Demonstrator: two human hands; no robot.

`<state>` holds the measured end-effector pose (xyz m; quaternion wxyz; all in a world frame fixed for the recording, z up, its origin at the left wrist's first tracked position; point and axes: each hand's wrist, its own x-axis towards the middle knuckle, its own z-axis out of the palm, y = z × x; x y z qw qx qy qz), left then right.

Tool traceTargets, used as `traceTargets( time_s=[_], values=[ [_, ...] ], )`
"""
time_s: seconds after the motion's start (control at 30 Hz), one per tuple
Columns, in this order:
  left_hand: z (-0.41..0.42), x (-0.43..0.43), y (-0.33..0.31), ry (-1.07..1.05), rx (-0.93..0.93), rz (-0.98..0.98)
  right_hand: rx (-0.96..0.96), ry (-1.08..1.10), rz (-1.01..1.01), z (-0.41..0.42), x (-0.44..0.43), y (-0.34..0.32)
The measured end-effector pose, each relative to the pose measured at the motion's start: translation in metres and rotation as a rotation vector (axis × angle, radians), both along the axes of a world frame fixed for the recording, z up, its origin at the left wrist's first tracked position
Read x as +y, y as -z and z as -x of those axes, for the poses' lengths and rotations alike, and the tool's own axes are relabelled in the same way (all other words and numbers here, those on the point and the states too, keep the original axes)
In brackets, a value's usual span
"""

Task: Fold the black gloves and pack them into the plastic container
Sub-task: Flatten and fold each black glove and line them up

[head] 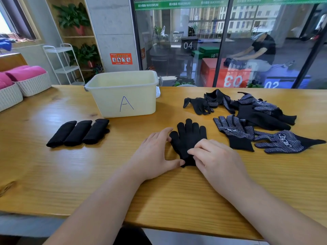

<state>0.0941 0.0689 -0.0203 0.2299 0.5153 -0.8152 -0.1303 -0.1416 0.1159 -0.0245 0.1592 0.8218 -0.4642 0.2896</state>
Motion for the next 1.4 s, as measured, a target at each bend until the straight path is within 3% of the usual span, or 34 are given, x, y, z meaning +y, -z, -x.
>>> traceTargets(
  time_s=[0.23,0.43,0.67,1.03,1.4],
  values=[
    [-0.001,0.0,0.001,0.018,-0.023,0.003,0.069,0.004,-0.135,-0.002,0.007,-0.004],
    [0.002,0.0,-0.001,0.031,0.047,0.053,-0.224,0.058,-0.312,-0.008,-0.008,-0.029],
    [0.012,0.002,0.004,0.047,-0.094,0.071,0.146,0.151,-0.698,-0.011,-0.088,-0.026],
    [0.009,0.001,0.0,-0.021,-0.068,0.063,0.194,0.174,-0.651,-0.028,-0.099,-0.01],
    [0.001,-0.002,-0.002,-0.169,0.143,0.083,0.197,0.266,-0.755,-0.046,-0.091,-0.01]
  ],
)
